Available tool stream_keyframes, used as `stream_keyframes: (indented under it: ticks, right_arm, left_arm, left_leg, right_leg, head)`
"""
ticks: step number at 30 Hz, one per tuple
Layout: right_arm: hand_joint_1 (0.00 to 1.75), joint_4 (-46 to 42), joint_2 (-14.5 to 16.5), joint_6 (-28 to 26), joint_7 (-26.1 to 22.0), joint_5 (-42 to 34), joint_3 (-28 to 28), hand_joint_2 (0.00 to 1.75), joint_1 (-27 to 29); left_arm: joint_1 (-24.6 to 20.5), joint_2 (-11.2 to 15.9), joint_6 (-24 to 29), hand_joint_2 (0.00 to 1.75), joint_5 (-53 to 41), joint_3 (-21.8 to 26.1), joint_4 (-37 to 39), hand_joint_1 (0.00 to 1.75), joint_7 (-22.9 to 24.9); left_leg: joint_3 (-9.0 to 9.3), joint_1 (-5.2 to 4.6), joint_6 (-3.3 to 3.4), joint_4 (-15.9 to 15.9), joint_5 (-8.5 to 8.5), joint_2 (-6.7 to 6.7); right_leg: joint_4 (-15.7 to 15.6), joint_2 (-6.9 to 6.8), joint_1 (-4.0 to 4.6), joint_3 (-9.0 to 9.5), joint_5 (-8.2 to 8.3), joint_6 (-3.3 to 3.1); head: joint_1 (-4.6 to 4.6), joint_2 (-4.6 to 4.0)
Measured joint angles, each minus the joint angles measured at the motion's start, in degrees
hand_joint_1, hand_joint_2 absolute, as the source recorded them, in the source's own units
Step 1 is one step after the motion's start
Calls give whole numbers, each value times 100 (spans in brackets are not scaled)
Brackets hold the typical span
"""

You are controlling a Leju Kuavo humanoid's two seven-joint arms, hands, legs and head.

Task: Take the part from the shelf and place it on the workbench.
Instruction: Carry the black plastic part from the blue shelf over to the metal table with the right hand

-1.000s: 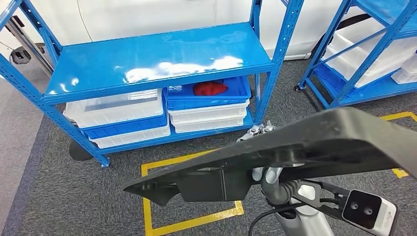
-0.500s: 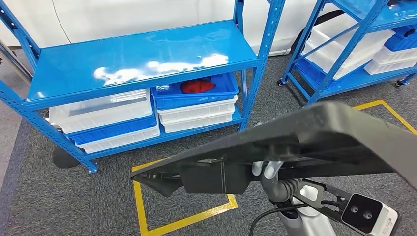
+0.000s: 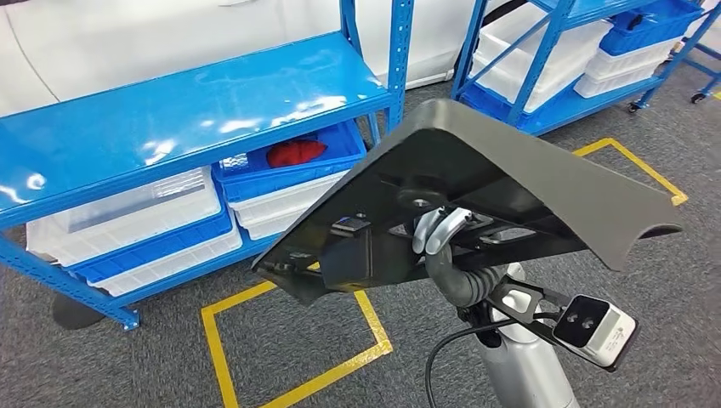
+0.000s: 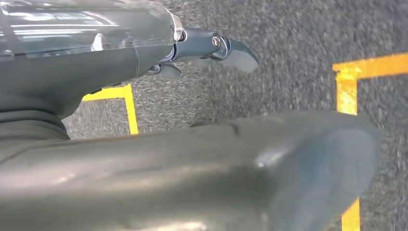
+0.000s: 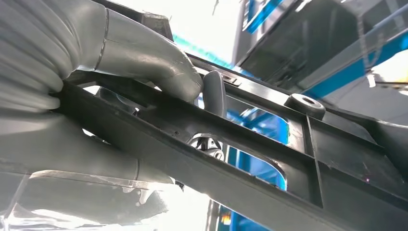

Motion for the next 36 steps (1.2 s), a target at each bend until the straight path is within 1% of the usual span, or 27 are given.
stream_keyframes:
  ticks: [2, 4, 5, 6, 8, 10, 11, 12, 13, 14, 15, 16, 18, 19, 20, 22, 24, 26, 27, 28, 29, 30, 31, 33, 34, 35, 36]
  right_arm:
    - [175, 88, 68, -107, 7, 98, -2, 175, -78]
    - [175, 192, 131, -228, 21, 166, -1, 175, -170]
    - [175, 254, 152, -310, 33, 198, -1, 175, -222]
    - [175, 313, 167, -394, 50, 226, -2, 175, -279]
    - [175, 431, 186, -535, 87, 274, -4, 175, -426]
    - [175, 538, 203, -606, 111, 294, -6, 175, -554]
    - [175, 588, 208, -623, 116, 295, -6, 175, -588]
    - [175, 629, 210, -631, 119, 295, -6, 175, -604]
    - [175, 658, 210, -635, 120, 294, -6, 175, -611]
    - [175, 679, 210, -638, 120, 293, -7, 175, -616]
    - [175, 690, 210, -648, 124, 292, -7, 175, -626]
    - [175, 696, 212, -670, 138, 294, -8, 175, -644]
    - [175, 702, 219, -738, 194, 318, -9, 175, -696]
    - [175, 703, 225, -783, 229, 340, -10, 175, -716]
    - [175, 707, 230, -827, 261, 363, -13, 175, -728]
    - [175, 716, 237, -895, 306, 388, -21, 175, -732]
    - [175, 723, 249, -914, 323, 390, -28, 175, -739]
    - [175, 733, 273, -914, 323, 387, -29, 175, -744]
    - [175, 742, 282, -914, 324, 385, -28, 175, -742]
    - [175, 755, 286, -914, 324, 385, -27, 175, -736]
    - [175, 767, 287, -914, 325, 385, -28, 175, -730]
    - [175, 778, 287, -914, 326, 385, -28, 175, -725]
    - [175, 784, 288, -914, 326, 385, -29, 175, -723]
    - [175, 788, 291, -915, 325, 385, -30, 175, -726]
    - [175, 788, 294, -915, 323, 385, -29, 175, -728]
    - [175, 789, 295, -915, 324, 385, -29, 175, -727]
    - [175, 790, 295, -915, 324, 385, -30, 175, -726]
  left_arm:
    - [-1, -10, 0, 0, 0, 1, 0, 0, -19]
    - [-1, -21, -1, 0, 0, 1, 0, 0, -46]
    - [-5, -29, -9, 0, 0, 2, -1, 0, -68]
    - [-15, -40, -21, 0, 0, 3, -2, 0, -92]
    - [-29, -56, -56, 0, 0, 8, -4, 0, -146]
    - [-20, -61, -88, 0, 0, 11, -4, 0, -180]
    - [-11, -62, -102, 0, 0, 11, -4, 0, -187]
    - [-6, -63, -113, 0, 0, 11, -4, 0, -193]
    - [-4, -65, -120, 0, 0, 11, -4, 0, -196]
    - [-5, -68, -128, 0, 0, 11, -4, 0, -200]
    - [-8, -72, -136, 0, 0, 11, -4, 0, -202]
    - [-11, -78, -141, 0, 0, 11, -4, 0, -203]
    - [-16, -89, -144, 0, 0, 11, -4, 0, -205]
    - [-17, -93, -142, 0, 0, 11, -4, 0, -206]
    - [-17, -96, -139, 0, 0, 11, -4, 0, -207]
    - [-23, -102, -136, 0, 0, 11, -4, 0, -207]
    - [-33, -108, -136, 0, 0, 10, -4, 0, -208]
    - [-21, -110, -135, 0, 0, 9, -4, 0, -206]
    - [-8, -109, -134, 0, 0, 9, -4, 0, -205]
    - [4, -109, -132, 0, 0, 9, -4, 0, -204]
    - [10, -108, -132, 0, 0, 9, -4, 0, -203]
    - [11, -109, -131, 0, 0, 9, -4, 0, -203]
    - [8, -108, -131, 0, 0, 9, -4, 0, -203]
    - [5, -105, -131, 0, 0, 9, -4, 0, -203]
    - [5, -103, -131, 0, 0, 9, -4, 0, -202]
    - [4, -102, -130, 0, 0, 9, -4, 0, -202]
    - [-1, -102, -130, 0, 0, 9, -4, 0, -202]
  left_leg:
    - [325, 9, 54, -747, 291, -228]
    - [419, 3, 94, -988, 308, -329]
    - [423, 6, 117, -1016, 319, -279]
    - [423, 11, 151, -1036, 340, -219]
    - [427, 30, 227, -1088, 381, -93]
    - [419, 19, 262, -1100, 390, 33]
    - [415, 13, 264, -1098, 388, 98]
    - [413, 9, 266, -1095, 386, 158]
    - [412, 7, 265, -1092, 384, 211]
    - [413, 6, 261, -1088, 380, 258]
    - [415, 5, 254, -1081, 374, 302]
    - [419, 4, 241, -1069, 362, 347]
    - [425, -19, 199, -1038, 331, 436]
    - [427, -36, 174, -1025, 317, 481]
    - [429, -52, 147, -1019, 307, 530]
    - [434, -54, 88, -1013, 285, 620]
    - [367, -28, 28, -820, 123, 477]
    - [98, -7, -15, -180, -244, 207]
    - [-86, -3, -29, 226, -422, 132]
    - [-233, -1, -40, 536, -517, 100]
    - [-299, 0, -44, 660, -502, 86]
    - [-257, 3, -42, 551, -373, 76]
    - [-115, 9, -34, 229, -160, 41]
    - [246, 36, 1, -567, 180, -198]
    - [362, 43, 20, -821, 252, -302]
    - [410, 41, 43, -934, 255, -367]
    - [416, 30, 63, -958, 253, -338]
  right_leg:
    - [29, 138, 8, -25, 4, 41]
    - [39, 258, -8, -83, 32, 115]
    - [32, 317, -17, -111, 52, 159]
    - [43, 294, -22, -131, 51, 194]
    - [293, 61, -7, -262, -119, 240]
    - [979, -202, -13, -587, -488, 268]
    - [1366, -242, -25, -769, -644, 286]
    - [1644, -258, -37, -899, -728, 302]
    - [1776, -265, -47, -960, -736, 313]
    - [1716, -275, -55, -925, -658, 318]
    - [1469, -300, -58, -794, -514, 315]
    - [1096, -363, -55, -594, -334, 305]
    - [339, -622, -13, -202, -90, 248]
    - [132, -703, 12, -106, -46, 215]
    - [62, -731, 35, -88, -52, 180]
    - [46, -596, 32, -110, -20, 117]
    - [5, -480, 4, -103, 18, 46]
    - [-15, -359, -11, -103, 42, -1]
    - [-13, -290, -9, -108, 46, -11]
    - [-10, -215, -7, -111, 48, -16]
    - [-4, -137, -6, -111, 48, -17]
    - [6, -60, -7, -109, 48, -14]
    - [20, 16, -9, -105, 44, -6]
    - [58, 160, -9, -117, 34, 32]
    - [72, 223, -11, -139, 37, 65]
    - [78, 284, -19, -168, 48, 105]
    - [75, 344, -28, -193, 67, 149]
  head:
    - [0, 0]
    - [0, 0]
    - [0, 0]
    - [1, 0]
    - [2, 0]
    - [2, 0]
    - [2, 0]
    - [2, 0]
    - [2, 0]
    - [1, 0]
    - [1, 0]
    - [2, 0]
    - [2, 0]
    - [1, 0]
    - [1, 0]
    - [0, 0]
    - [1, 0]
    - [1, 0]
    - [0, 0]
    - [0, 0]
    - [0, 0]
    - [0, 0]
    - [0, 0]
    - [1, 0]
    - [0, 0]
    - [-1, 0]
    - [-1, 0]
